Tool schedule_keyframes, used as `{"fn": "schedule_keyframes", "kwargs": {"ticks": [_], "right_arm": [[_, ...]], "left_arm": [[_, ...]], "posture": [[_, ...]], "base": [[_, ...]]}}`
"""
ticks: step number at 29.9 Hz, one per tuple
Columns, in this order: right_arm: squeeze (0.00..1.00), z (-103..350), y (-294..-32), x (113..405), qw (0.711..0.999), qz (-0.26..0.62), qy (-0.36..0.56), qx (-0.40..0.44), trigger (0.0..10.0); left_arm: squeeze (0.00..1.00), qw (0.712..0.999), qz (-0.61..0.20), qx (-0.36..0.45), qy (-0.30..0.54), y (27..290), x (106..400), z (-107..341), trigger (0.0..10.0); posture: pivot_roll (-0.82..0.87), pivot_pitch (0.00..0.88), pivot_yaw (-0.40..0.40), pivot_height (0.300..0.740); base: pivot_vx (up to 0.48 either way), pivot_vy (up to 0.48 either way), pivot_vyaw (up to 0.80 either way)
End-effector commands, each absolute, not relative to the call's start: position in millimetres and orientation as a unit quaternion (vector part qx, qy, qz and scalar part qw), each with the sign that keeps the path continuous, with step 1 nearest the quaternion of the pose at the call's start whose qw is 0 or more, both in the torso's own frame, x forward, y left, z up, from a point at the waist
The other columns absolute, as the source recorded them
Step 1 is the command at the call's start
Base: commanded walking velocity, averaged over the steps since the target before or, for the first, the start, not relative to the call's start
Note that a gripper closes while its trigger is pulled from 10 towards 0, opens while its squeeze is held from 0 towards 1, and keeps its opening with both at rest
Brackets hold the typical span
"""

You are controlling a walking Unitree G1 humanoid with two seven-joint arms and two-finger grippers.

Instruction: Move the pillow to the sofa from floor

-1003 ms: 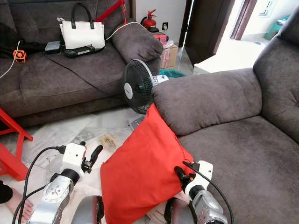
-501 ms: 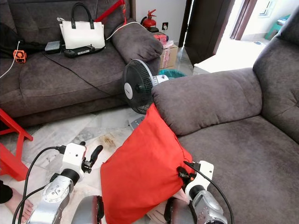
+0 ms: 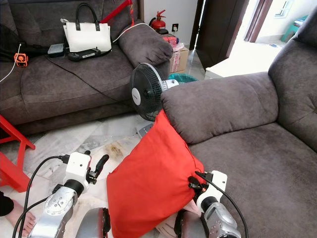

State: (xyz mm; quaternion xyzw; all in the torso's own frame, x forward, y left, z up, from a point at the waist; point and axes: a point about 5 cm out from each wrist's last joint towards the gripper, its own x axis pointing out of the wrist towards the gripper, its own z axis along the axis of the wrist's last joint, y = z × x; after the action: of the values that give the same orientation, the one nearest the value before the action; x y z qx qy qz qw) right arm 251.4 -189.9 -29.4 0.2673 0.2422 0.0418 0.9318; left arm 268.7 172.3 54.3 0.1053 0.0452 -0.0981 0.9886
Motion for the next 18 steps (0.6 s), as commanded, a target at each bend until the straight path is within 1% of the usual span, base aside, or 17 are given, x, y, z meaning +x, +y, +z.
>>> {"fn": "schedule_keyframes", "kwargs": {"ticks": [1,4,9,11,13,14,17,18], "right_arm": [[0.00,-23,-193,256,0.939,0.041,0.214,0.265,0.0],[0.00,-20,-199,258,0.942,0.027,0.202,0.268,0.0],[0.00,-15,-200,260,0.945,0.037,0.179,0.273,0.0],[0.00,-12,-201,261,0.948,0.037,0.168,0.267,0.0],[0.00,-8,-205,262,0.957,0.029,0.151,0.244,0.0],[0.00,-5,-206,262,0.963,0.030,0.140,0.230,10.0],[0.00,-3,-206,262,0.965,0.029,0.131,0.224,10.0],[0.00,3,-207,263,0.970,0.031,0.111,0.212,10.0]], "left_arm": [[0.00,0.988,-0.099,0.108,0.054,175,268,52,10.0],[0.00,0.987,-0.098,0.110,0.055,176,268,51,10.0],[0.00,0.987,-0.102,0.112,0.057,176,268,50,10.0],[0.00,0.987,-0.102,0.113,0.057,176,268,50,10.0],[0.00,0.986,-0.104,0.115,0.057,176,268,50,10.0],[0.00,0.986,-0.105,0.115,0.058,175,267,50,10.0],[0.00,0.986,-0.105,0.115,0.058,175,267,50,10.0],[0.00,0.986,-0.105,0.116,0.058,176,267,49,10.0]], "posture": [[0.13,0.000,-0.046,0.568],[0.13,0.000,-0.043,0.568],[0.12,0.000,-0.039,0.568],[0.12,0.000,-0.038,0.568],[0.12,0.000,-0.037,0.568],[0.12,0.000,-0.037,0.568],[0.12,0.000,-0.037,0.568],[0.12,0.000,-0.038,0.568]], "base": [[0.000,0.000,0.00],[0.000,0.000,0.00],[0.000,0.000,0.00],[0.000,0.000,0.00],[0.000,0.000,0.00],[0.000,0.000,0.00],[0.000,0.000,0.00],[0.000,0.000,0.00]]}}
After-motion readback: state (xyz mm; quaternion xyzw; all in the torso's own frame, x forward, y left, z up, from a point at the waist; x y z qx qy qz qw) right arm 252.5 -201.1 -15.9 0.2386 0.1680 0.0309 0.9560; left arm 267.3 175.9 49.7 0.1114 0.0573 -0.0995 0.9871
